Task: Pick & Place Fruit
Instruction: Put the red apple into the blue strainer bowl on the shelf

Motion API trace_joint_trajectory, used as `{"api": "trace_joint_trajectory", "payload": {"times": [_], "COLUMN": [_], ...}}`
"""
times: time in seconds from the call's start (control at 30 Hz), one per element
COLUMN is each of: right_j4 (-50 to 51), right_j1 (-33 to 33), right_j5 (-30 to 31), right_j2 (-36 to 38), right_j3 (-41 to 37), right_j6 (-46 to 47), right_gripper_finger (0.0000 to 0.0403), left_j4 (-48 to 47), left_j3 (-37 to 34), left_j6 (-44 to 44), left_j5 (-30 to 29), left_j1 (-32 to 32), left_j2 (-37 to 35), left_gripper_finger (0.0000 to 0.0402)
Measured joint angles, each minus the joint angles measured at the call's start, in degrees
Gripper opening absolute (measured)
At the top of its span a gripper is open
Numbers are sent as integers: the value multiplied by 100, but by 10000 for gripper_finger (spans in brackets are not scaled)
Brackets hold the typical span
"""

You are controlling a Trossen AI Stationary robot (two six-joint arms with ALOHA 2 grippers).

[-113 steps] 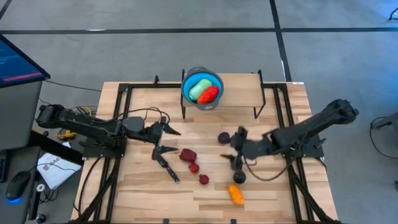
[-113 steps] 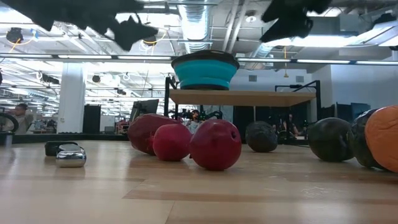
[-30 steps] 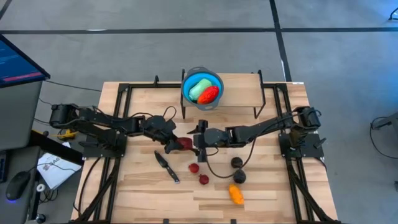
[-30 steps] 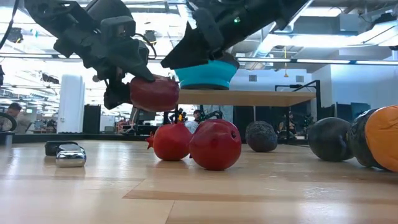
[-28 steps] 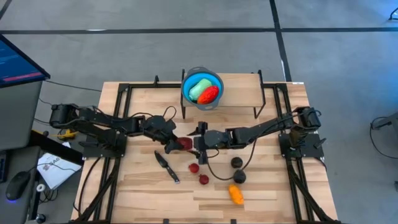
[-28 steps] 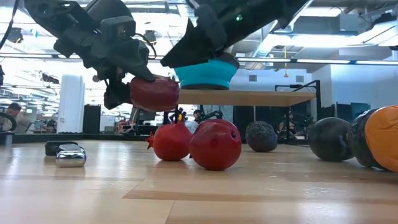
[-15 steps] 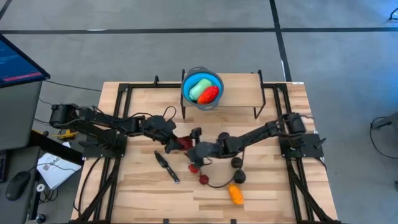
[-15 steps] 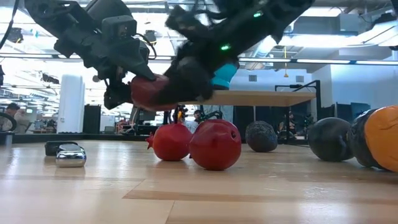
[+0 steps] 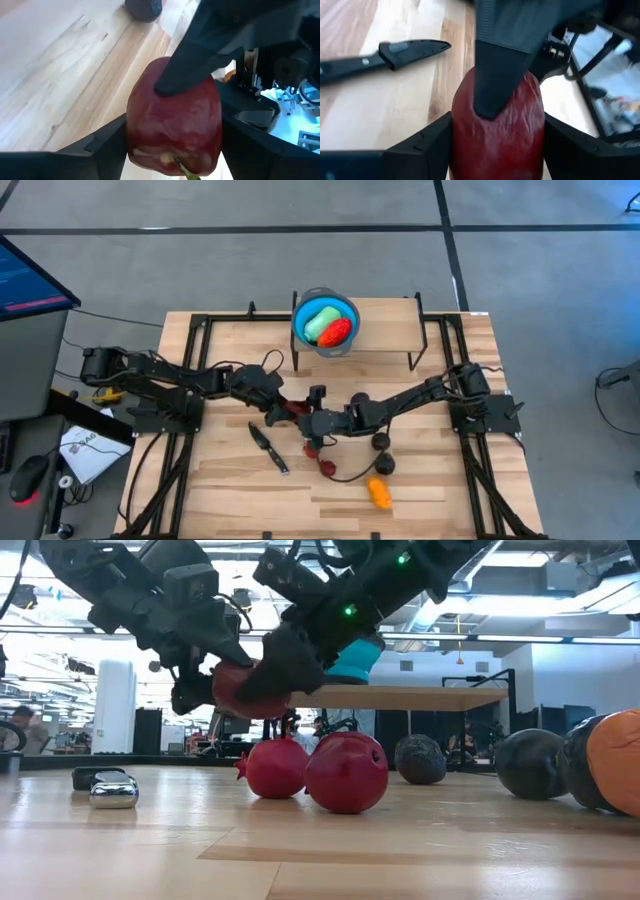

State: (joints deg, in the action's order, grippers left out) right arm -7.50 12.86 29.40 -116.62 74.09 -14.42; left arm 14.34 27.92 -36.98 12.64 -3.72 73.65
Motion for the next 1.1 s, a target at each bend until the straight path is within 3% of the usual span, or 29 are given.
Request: {"api": "trace_joint_trajectory", "payload": {"times": [0.23,0.4,0.47,0.57,0.63,0.77,0.9,1.1], "right_j4": [65,-1239,-1895,-3259,-4009,-4668,-4893,-4934], "right_j1": [331,442,436,334,215,-112,-337,-490], "right_j5": [260,313,207,-549,-1285,-2647,-3757,-4640], "right_j2": [-44,183,328,608,781,860,863,863], "right_j3": [-303,-1221,-1704,-2271,-2573,-2758,-2647,-2420], "right_j6": [1253,2097,2262,2366,2472,2722,2823,2818], "right_gripper_finger": [252,252,252,252,253,254,255,255], "left_j4": [574,770,775,783,852,1082,1280,1262], "left_j3": [47,38,29,15,29,25,215,663], "left_j6": [362,1417,2160,3627,4590,5794,6108,6073], "left_j5": [1001,965,597,-187,-363,-819,-1266,-1270], "left_j1": [-300,-39,260,812,1163,1780,2041,2038], "left_j2": [-338,-1112,-1430,-1717,-1760,-1502,-964,-131], "left_gripper_finger": [342,365,365,359,352,340,333,346]}}
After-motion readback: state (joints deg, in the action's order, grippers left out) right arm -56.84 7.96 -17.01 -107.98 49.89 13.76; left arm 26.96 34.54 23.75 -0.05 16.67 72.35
